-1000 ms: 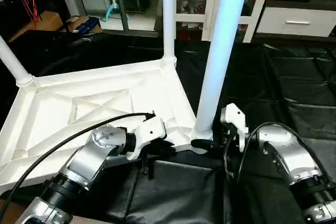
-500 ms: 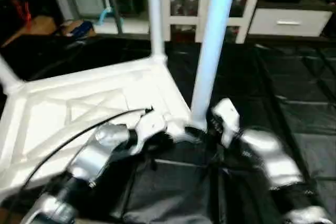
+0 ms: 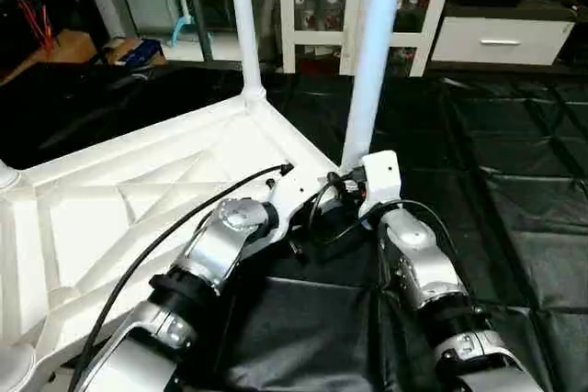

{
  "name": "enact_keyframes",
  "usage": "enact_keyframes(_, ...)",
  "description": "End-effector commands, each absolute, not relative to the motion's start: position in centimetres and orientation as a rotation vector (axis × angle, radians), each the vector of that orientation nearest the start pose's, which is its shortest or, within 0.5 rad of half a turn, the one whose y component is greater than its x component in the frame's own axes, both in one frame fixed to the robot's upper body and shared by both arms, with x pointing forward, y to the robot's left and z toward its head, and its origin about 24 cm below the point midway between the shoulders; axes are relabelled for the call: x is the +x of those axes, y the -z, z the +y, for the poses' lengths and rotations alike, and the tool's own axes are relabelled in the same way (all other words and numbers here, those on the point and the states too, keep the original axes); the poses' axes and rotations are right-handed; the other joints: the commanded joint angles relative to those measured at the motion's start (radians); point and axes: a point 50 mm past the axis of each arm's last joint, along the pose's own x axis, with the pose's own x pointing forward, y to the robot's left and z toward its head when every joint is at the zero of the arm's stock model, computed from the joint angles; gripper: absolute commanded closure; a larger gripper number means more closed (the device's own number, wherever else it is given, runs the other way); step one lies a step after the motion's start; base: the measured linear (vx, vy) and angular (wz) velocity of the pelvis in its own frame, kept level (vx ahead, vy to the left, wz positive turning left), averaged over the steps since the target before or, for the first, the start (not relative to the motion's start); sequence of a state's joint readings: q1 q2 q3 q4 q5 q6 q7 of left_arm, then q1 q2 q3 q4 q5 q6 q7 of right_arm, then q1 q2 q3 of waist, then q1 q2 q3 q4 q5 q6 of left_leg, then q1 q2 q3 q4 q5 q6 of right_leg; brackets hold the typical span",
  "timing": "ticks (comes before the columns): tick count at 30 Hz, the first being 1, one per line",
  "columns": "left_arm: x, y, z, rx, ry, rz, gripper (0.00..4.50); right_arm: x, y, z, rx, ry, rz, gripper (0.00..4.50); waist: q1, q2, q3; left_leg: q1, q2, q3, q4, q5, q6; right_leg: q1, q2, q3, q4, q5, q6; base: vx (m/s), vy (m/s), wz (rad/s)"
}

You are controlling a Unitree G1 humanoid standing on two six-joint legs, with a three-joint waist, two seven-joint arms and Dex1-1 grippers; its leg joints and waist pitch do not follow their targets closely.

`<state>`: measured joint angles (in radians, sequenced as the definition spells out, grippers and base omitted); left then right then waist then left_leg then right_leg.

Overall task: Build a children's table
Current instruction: Rotate leg to tighten

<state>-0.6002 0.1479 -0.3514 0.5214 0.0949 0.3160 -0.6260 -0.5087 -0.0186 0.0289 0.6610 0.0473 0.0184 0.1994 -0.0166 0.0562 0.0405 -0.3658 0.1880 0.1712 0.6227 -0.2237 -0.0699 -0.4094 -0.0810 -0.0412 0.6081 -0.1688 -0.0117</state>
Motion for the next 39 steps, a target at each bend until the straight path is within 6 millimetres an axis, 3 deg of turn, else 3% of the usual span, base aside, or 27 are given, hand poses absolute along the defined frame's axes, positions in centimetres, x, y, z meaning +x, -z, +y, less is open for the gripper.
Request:
enact_keyframes(1, 33.0, -4.5, 7.0, 0.446, 0.879, 0.371, 4.50, 33.0, -4.0, -7.8, 0.101, -0.516, 0.129, 1.43, 0.001, -0.008, -0.054, -0.001, 0.023, -0.008, -0.091, -0.238, 0.046, 0.044, -0.048, 0.027, -0.088, -0.312, -0.198, 0.000, 0.000, 0.00)
enact_keyframes(4, 32.7, -4.4, 7.4, 0.451, 0.905, 0.367, 4.50, 32.8, -5.2, -8.1, 0.131, -0.587, 0.071, 1.06, 0.005, -0.010, -0.057, -0.003, 0.026, -0.007, -0.088, -0.206, 0.064, 0.048, -0.049, 0.028, -0.083, -0.260, -0.211, 0.000, 0.000, 0.00)
enact_keyframes(9, 31.0, -4.5, 8.9, 0.469, 1.047, 0.351, 4.50, 32.3, -6.7, -10.9, 0.119, -0.775, 0.060, 0.55, 0.005, -0.007, -0.063, -0.014, 0.027, -0.009, -0.082, -0.120, 0.112, 0.060, -0.049, 0.025, -0.068, -0.149, -0.238, 0.000, 0.000, 0.00)
enact_keyframes(12, 29.3, -4.6, 9.8, 0.465, 1.177, 0.345, 4.50, 31.5, -7.1, -12.8, 0.024, -0.939, 0.106, 0.40, 0.008, -0.004, -0.059, -0.008, 0.033, -0.008, -0.083, -0.133, 0.116, 0.058, -0.049, 0.026, -0.067, -0.142, -0.257, 0.000, 0.000, 0.00)
enact_keyframes(15, 28.6, -4.5, 10.2, 0.465, 1.226, 0.360, 4.50, 31.0, -7.1, -13.7, -0.041, -1.025, 0.132, 0.40, 0.011, -0.001, -0.057, -0.003, 0.036, -0.005, -0.084, -0.153, 0.103, 0.050, -0.047, 0.028, -0.069, -0.162, -0.265, 0.000, 0.000, 0.00)
enact_keyframes(16, 28.2, -4.5, 10.4, 0.462, 1.248, 0.366, 4.50, 30.6, -7.1, -14.1, -0.072, -1.074, 0.145, 0.40, 0.020, 0.000, -0.060, 0.005, 0.035, -0.001, -0.082, -0.158, 0.096, 0.049, -0.045, 0.029, -0.067, -0.148, -0.268, 0.000, 0.000, 0.00)
enact_keyframes(21, 26.3, -5.0, 11.2, 0.415, 1.352, 0.368, 4.50, 28.6, -7.0, -16.2, -0.164, -1.288, 0.255, 0.40, 0.029, -0.006, -0.057, 0.001, 0.037, -0.002, -0.085, -0.149, 0.109, 0.053, -0.045, 0.028, -0.063, -0.125, -0.273, 0.000, 0.000, 0.00)
enact_keyframes(25, 25.7, -5.2, 11.5, 0.403, 1.381, 0.380, 4.50, 28.2, -6.8, -16.7, -0.184, -1.335, 0.297, 0.40, 0.027, -0.009, -0.054, 0.001, 0.036, -0.001, -0.085, -0.174, 0.098, 0.050, -0.048, 0.030, -0.071, -0.208, -0.257, 0.000, 0.000, 0.00)
enact_keyframes(31, 25.5, -5.3, 11.6, 0.401, 1.392, 0.388, 4.50, 28.5, -6.4, -16.6, -0.190, -1.322, 0.298, 0.40, 0.026, -0.009, -0.055, -0.001, 0.034, -0.002, -0.085, -0.156, 0.093, 0.050, -0.045, 0.029, -0.070, -0.211, -0.252, 0.000, 0.000, 0.00)
enact_keyframes(34, 25.5, -5.4, 11.6, 0.401, 1.393, 0.391, 4.50, 28.4, -6.4, -16.5, -0.184, -1.340, 0.304, 0.75, 0.027, -0.007, -0.059, 0.001, 0.034, -0.002, -0.081, -0.128, 0.100, 0.050, -0.044, 0.029, -0.065, -0.162, -0.259, 0.000, 0.000, 0.00)
enact_keyframes(39, 25.5, -5.5, 11.6, 0.402, 1.395, 0.396, 4.50, 28.0, -6.2, -16.7, -0.176, -1.377, 0.330, 0.95, 0.027, -0.004, -0.060, 0.000, 0.034, -0.003, -0.080, -0.122, 0.111, 0.053, -0.044, 0.027, -0.061, -0.125, -0.274, 0.000, 0.000, 0.00)
